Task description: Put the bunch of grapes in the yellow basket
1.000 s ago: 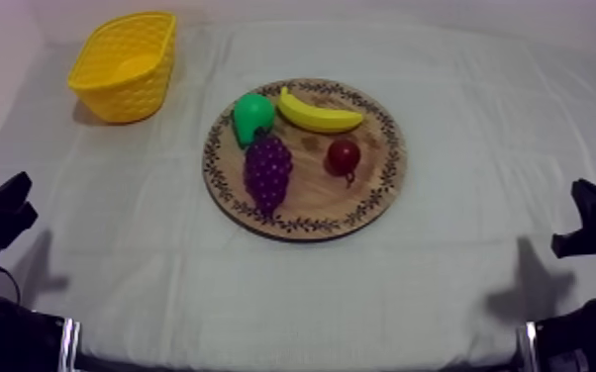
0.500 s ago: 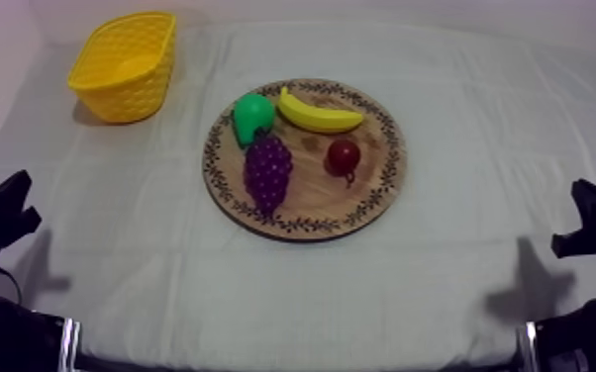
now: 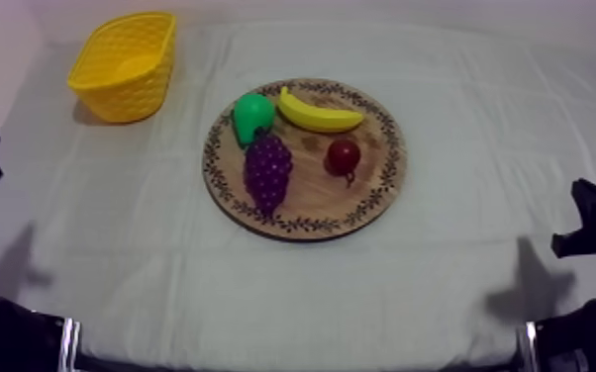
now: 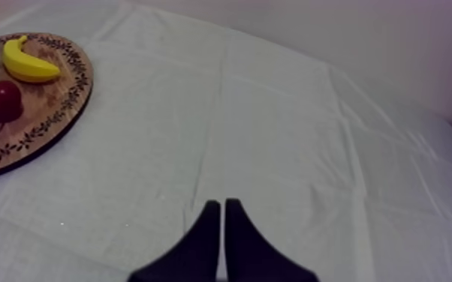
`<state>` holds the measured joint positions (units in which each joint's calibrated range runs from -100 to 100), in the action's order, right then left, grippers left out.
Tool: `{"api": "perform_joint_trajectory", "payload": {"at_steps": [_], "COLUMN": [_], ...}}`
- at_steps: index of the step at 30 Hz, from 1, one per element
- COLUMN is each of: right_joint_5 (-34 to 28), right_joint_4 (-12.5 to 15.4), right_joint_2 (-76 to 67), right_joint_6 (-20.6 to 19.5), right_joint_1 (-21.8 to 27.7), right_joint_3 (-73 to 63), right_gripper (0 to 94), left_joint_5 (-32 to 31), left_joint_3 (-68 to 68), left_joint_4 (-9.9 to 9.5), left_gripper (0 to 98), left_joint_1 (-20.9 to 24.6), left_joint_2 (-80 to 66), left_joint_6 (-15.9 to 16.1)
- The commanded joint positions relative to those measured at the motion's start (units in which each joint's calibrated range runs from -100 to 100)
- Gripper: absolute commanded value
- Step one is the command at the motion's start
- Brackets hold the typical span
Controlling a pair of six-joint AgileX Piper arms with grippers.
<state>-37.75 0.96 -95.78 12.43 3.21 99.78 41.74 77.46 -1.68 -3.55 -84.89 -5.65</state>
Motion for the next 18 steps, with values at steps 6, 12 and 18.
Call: {"api": "perform_joint_trajectory", "payload": {"at_steps": [6, 12, 18], "right_joint_5": [0.01, 0.01, 0.01], "right_joint_4": [0.0, 0.0, 0.0], "right_joint_2": [0.02, 0.02, 0.02], "right_joint_6": [0.0, 0.0, 0.0], "right_joint_1": [0.01, 0.01, 0.01], "right_joint_3": [-0.01, -0.01, -0.01], "right_gripper": [0.3, 0.3, 0.3], "left_joint_5": [6.1, 8.69, 11.18], "left_joint_3": [-25.16, -36.25, -45.0], "left_joint_4": [0.31, 1.0, 1.64], "left_gripper": [0.0, 0.0, 0.0], "left_joint_1": [-1.91, -4.43, -7.44], "left_joint_2": [13.21, 22.41, 30.95], "left_joint_6": [0.87, 1.61, 2.83]}}
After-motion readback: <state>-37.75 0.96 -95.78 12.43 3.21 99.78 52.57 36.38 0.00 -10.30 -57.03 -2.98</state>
